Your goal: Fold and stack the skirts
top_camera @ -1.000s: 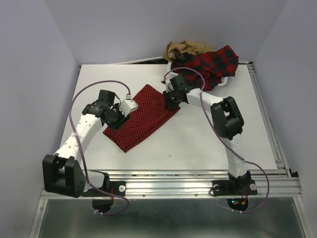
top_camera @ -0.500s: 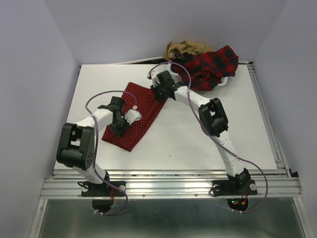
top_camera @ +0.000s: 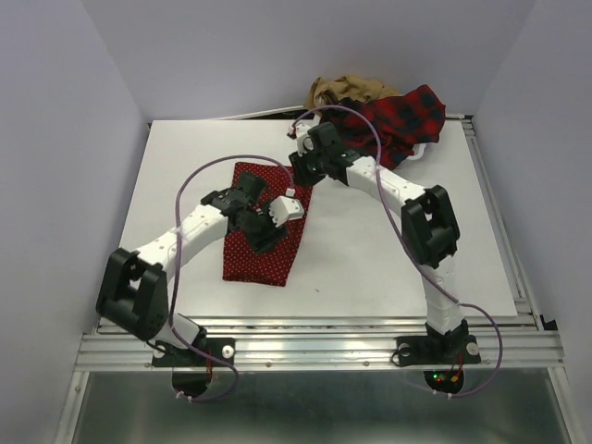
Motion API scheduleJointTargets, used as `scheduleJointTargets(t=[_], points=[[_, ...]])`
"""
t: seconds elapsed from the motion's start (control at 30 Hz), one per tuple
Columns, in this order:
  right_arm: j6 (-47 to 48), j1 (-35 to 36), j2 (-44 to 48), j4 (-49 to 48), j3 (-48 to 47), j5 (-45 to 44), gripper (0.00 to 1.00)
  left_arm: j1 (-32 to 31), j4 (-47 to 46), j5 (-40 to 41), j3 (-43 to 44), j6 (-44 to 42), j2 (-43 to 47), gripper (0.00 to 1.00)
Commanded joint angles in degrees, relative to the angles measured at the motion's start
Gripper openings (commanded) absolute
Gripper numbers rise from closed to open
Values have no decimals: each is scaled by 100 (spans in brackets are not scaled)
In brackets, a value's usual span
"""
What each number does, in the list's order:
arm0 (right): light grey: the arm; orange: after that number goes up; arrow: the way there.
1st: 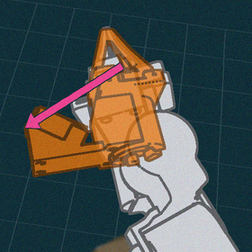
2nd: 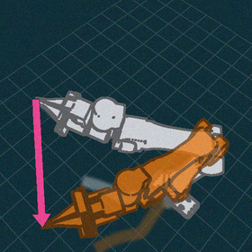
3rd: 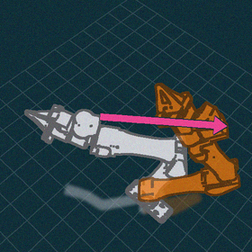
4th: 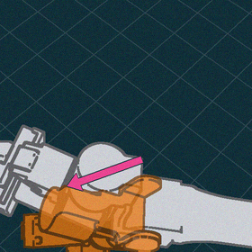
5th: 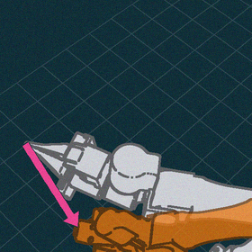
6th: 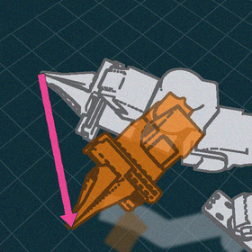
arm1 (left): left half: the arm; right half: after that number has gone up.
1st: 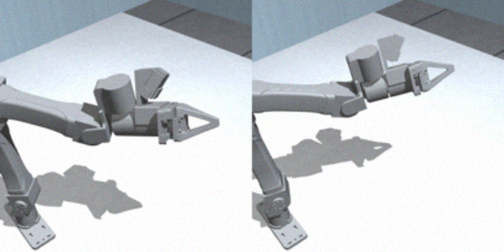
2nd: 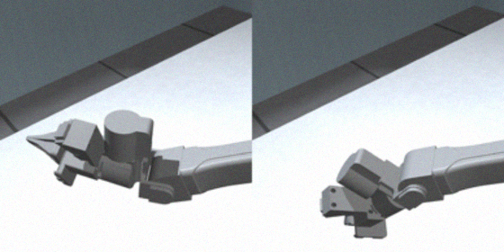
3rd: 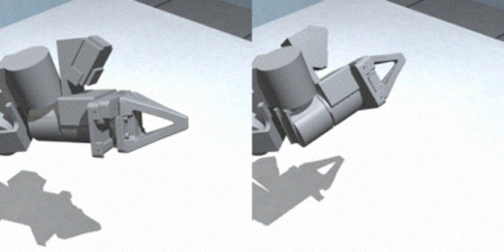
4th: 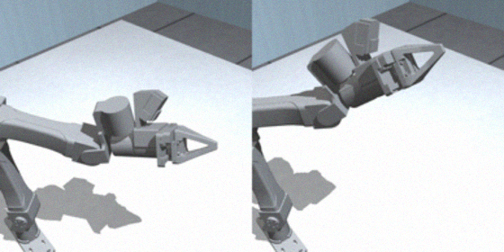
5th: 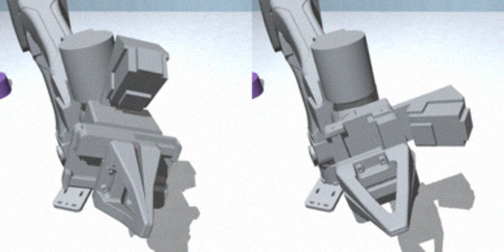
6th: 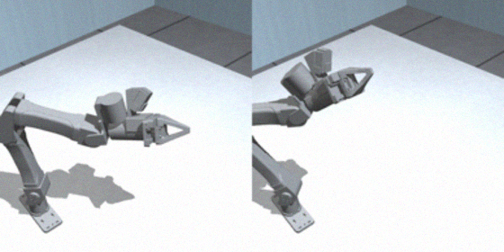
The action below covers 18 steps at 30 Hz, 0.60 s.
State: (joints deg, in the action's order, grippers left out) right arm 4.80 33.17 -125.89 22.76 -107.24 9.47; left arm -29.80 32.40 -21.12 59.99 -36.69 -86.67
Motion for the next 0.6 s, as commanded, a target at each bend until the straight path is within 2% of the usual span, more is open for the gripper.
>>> scheduleJointTargets(t=[0.0, 0.07, 0.1, 0.17, 0.23, 0.3, 0.4, 0.47, 0.57], points=[[-462, -12, 731, 105, 448, 999, 42, 27, -14, 116, -48, -31, 1201, 66], [-813, -12, 1064, 114, 738, 1545, 49, 36, -32, 398, -259, -302, 1564, 67], [-866, -12, 1179, 106, 896, 2262, 51, 36, -15, 503, -320, -321, 1870, 67], [-1199, -12, 1408, -70, 1546, 2899, 50, 376, -84, 557, -487, -287, 2188, 68], [-1621, 93, 1602, 26, 1900, 2955, 42, 798, -251, 417, -602, -59, 2584, 71], [-2007, 93, 1637, 351, 2285, 3024, 43, 1272, -436, 399, -699, 108, 2769, 74], [-2815, 93, 1821, 142, 3294, 3209, 53, 1363, -516, 302, -892, -48, 2962, 78], [-3483, 93, 2050, -367, 4057, 3341, 62, 1363, -585, 135, -1138, -382, 3155, 84], [-4264, 93, 2313, -1279, 4667, 3333, 69, 1284, -490, 56, -1427, -890, 3209, 86]])
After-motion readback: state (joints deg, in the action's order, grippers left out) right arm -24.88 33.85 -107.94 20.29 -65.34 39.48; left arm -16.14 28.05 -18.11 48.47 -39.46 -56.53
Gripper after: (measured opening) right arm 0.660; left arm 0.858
